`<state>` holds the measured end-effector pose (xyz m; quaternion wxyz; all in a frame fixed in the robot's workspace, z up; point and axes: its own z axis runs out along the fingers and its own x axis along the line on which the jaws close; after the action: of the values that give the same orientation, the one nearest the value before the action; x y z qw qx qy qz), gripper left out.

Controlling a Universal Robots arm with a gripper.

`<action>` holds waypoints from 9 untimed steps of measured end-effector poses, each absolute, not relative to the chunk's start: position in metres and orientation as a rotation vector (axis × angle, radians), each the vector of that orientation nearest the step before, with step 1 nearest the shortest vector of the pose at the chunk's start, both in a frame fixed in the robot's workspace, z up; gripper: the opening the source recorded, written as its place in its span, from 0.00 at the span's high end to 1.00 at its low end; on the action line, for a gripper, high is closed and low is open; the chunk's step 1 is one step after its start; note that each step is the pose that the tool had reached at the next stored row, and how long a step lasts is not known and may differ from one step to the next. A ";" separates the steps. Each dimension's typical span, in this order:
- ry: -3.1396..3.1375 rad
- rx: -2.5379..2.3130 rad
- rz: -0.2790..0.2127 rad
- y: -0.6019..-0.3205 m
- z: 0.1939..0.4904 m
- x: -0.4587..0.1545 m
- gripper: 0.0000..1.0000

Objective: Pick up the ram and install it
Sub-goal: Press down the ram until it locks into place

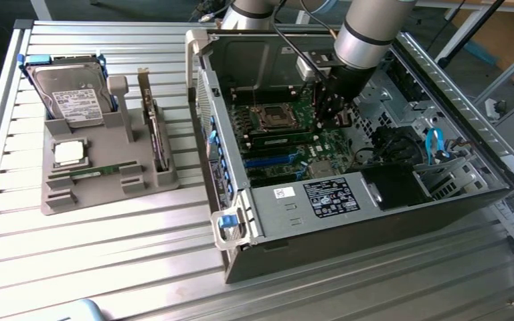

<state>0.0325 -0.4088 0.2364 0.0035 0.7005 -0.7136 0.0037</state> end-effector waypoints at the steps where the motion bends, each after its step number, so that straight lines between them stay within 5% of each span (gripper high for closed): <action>1: -2.237 2.196 0.012 -0.409 0.236 0.032 0.89; 9: -2.237 2.196 0.012 -0.409 0.234 0.032 0.89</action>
<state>0.0325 -0.4088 0.2343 0.0036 0.7005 -0.7137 0.0037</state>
